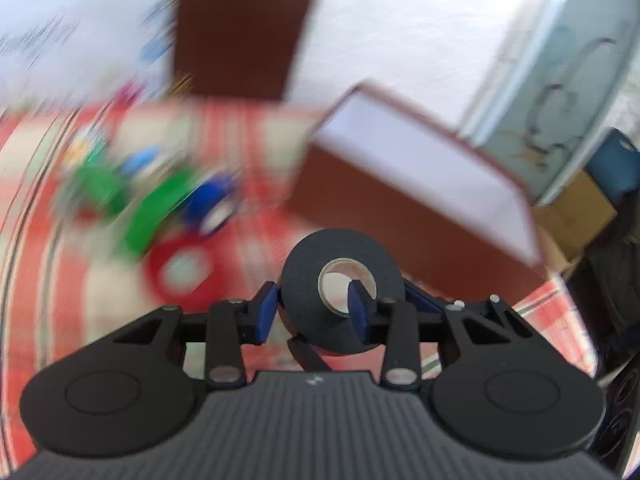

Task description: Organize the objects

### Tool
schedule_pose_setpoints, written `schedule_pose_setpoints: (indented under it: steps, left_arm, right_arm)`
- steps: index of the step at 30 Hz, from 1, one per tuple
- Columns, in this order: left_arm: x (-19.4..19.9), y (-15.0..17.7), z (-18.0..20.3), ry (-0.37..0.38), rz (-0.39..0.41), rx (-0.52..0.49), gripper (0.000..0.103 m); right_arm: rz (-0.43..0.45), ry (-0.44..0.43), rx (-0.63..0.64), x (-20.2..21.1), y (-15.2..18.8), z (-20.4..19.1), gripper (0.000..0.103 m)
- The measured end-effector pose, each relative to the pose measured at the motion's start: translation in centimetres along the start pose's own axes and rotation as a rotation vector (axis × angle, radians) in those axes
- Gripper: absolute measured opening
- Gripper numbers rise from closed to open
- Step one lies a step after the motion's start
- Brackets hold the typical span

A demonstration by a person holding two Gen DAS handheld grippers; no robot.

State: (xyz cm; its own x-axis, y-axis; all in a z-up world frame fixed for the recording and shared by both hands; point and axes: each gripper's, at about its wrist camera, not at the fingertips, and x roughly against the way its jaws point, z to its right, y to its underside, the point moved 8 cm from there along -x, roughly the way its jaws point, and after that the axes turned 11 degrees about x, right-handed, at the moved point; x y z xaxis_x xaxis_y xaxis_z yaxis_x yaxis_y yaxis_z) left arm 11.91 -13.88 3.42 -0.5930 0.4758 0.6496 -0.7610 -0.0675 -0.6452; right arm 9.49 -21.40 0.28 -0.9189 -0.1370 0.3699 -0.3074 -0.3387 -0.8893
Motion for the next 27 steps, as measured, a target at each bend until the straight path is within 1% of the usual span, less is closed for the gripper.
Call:
schedule_pose_setpoints:
  steps: [2,3,5,6,9,11,12,13,14,16,17,19,20,21,22,23,24,25,26,27]
  left_arm:
    - [-0.4,-1.2,3.9,0.051,0.036,-0.079,0.041]
    - [-1.1,-1.8,5.9,0.07,0.044,-0.115,0.042]
    - [-2.5,-2.4,9.3,0.107,0.043,-0.17,0.046]
    - [-3.3,-2.6,10.8,0.126,0.035,-0.188,0.049]
    - [-6.6,-2.5,13.9,0.148,0.008,-0.221,0.05]
    - [-8.6,-2.6,15.0,0.146,-0.007,-0.227,0.05]
    - [-9.1,-2.7,15.3,0.14,0.0,-0.223,0.052]
    - [-9.5,-2.9,15.5,0.136,0.012,-0.212,0.053]
    - [-9.8,-3.4,15.4,0.129,0.027,-0.195,0.053]
    - [-10.3,-4.5,15.1,0.107,0.065,-0.168,0.058]
    - [-10.7,-5.0,15.0,0.077,0.088,-0.171,0.059]
    - [-11.4,-6.4,14.2,-0.002,0.137,-0.195,0.06]
    - [-11.6,-7.3,13.7,-0.03,0.147,-0.196,0.06]
    - [-11.8,-7.7,13.1,-0.049,0.14,-0.181,0.06]
    - [-11.9,-7.8,12.6,-0.05,0.126,-0.154,0.059]
    - [-11.8,-7.6,12.2,-0.041,0.111,-0.128,0.059]
    - [-11.6,-7.1,12.0,-0.029,0.098,-0.12,0.059]
    - [-11.3,-6.6,12.0,-0.021,0.092,-0.127,0.06]
    - [-10.7,-5.9,11.9,-0.016,0.094,-0.139,0.06]
    - [-10.0,-5.2,11.8,-0.009,0.1,-0.149,0.06]
  right_arm:
    - [0.035,0.092,-0.026,0.9,-0.6,3.7,0.072]
    - [0.043,0.13,-0.035,1.2,-0.7,5.3,0.072]
    - [0.045,0.191,-0.058,1.4,-0.5,8.8,0.072]
    - [0.04,0.211,-0.073,1.3,-0.1,10.4,0.072]
    - [-0.003,0.253,-0.117,0.2,1.3,14.8,0.072]
    - [-0.038,0.256,-0.148,-1.0,2.2,17.0,0.072]
    - [-0.04,0.249,-0.161,-1.4,2.4,17.9,0.07]
    - [-0.028,0.252,-0.172,-1.6,2.5,18.8,0.071]
    - [-0.014,0.262,-0.179,-1.7,2.6,19.5,0.074]
    - [-0.012,0.251,-0.18,-2.4,2.8,20.6,0.074]
    - [-0.025,0.244,-0.171,-3.0,3.0,21.0,0.07]
    - [-0.059,0.264,-0.144,-4.6,3.9,22.0,0.069]
    - [-0.057,0.276,-0.147,-5.3,4.3,22.8,0.071]
    - [-0.039,0.268,-0.151,-5.7,4.3,23.7,0.076]
    - [-0.028,0.276,-0.143,-6.3,4.3,24.8,0.075]
    - [-0.037,0.349,-0.104,-6.9,4.3,26.2,0.074]
    - [-0.063,0.453,-0.068,-7.5,4.5,28.0,0.079]
    - [-0.093,0.526,-0.071,-8.2,5.1,30.7,0.08]
    - [-0.096,0.524,-0.109,-7.8,5.8,32.8,0.079]
    - [-0.073,0.497,-0.166,-8.2,5.7,34.2,0.077]
